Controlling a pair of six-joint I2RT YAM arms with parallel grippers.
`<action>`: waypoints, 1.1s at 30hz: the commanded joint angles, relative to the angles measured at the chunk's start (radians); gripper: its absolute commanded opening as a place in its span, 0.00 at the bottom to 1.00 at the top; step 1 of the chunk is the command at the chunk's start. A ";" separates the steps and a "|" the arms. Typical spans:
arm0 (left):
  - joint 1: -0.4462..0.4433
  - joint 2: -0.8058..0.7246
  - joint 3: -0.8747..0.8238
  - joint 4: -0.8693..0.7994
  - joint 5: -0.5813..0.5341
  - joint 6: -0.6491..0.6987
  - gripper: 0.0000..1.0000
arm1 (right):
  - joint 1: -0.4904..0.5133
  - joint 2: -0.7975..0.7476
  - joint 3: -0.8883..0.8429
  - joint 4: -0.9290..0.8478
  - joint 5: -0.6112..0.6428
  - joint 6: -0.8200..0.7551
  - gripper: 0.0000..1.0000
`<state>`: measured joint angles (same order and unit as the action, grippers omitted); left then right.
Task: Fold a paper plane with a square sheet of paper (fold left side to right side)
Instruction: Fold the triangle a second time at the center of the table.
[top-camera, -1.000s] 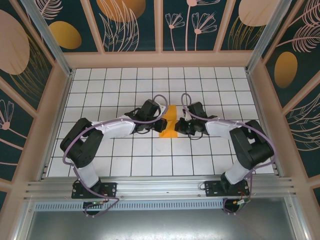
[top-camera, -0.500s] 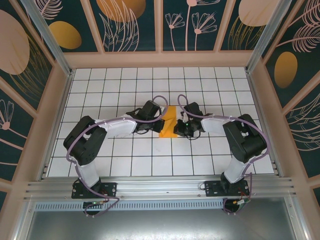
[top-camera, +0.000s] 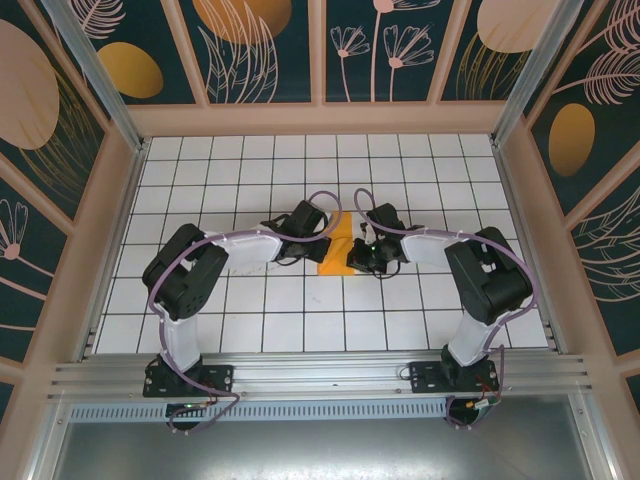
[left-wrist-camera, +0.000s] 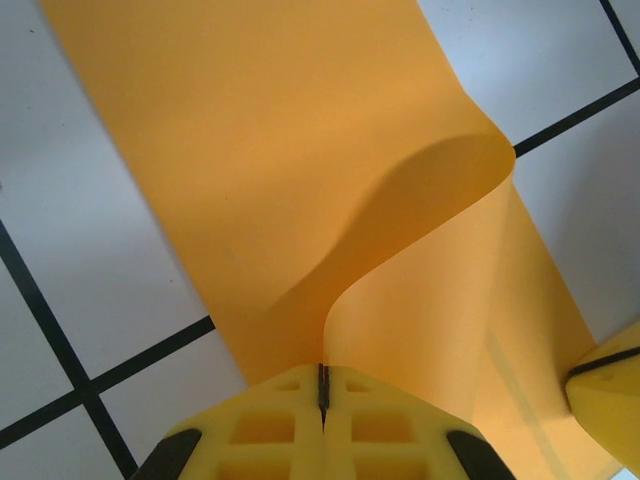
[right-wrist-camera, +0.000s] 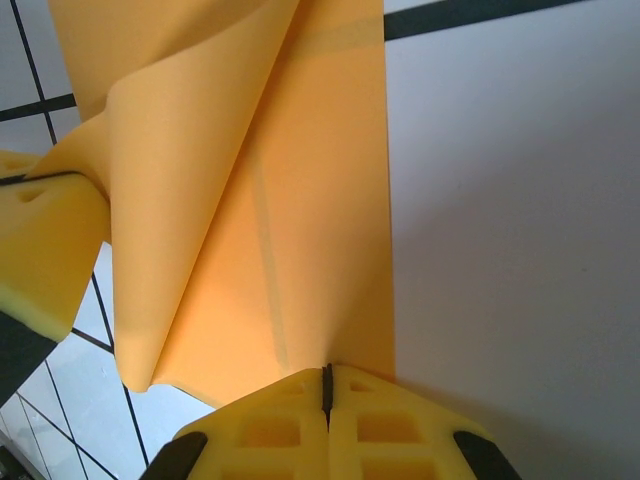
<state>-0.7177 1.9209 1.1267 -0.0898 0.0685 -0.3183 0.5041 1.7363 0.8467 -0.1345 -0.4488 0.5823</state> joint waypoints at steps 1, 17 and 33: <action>0.008 0.022 0.027 -0.015 -0.022 0.021 0.00 | 0.011 0.028 0.007 -0.063 0.012 -0.014 0.00; 0.008 0.041 0.030 -0.016 -0.033 0.024 0.00 | 0.014 0.027 0.012 -0.073 0.015 -0.021 0.00; 0.008 0.061 -0.039 -0.016 0.027 0.014 0.00 | -0.050 -0.123 -0.045 0.134 -0.098 0.045 0.00</action>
<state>-0.7132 1.9499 1.1225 -0.0704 0.0700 -0.3153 0.4885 1.6905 0.8314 -0.1059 -0.4816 0.5869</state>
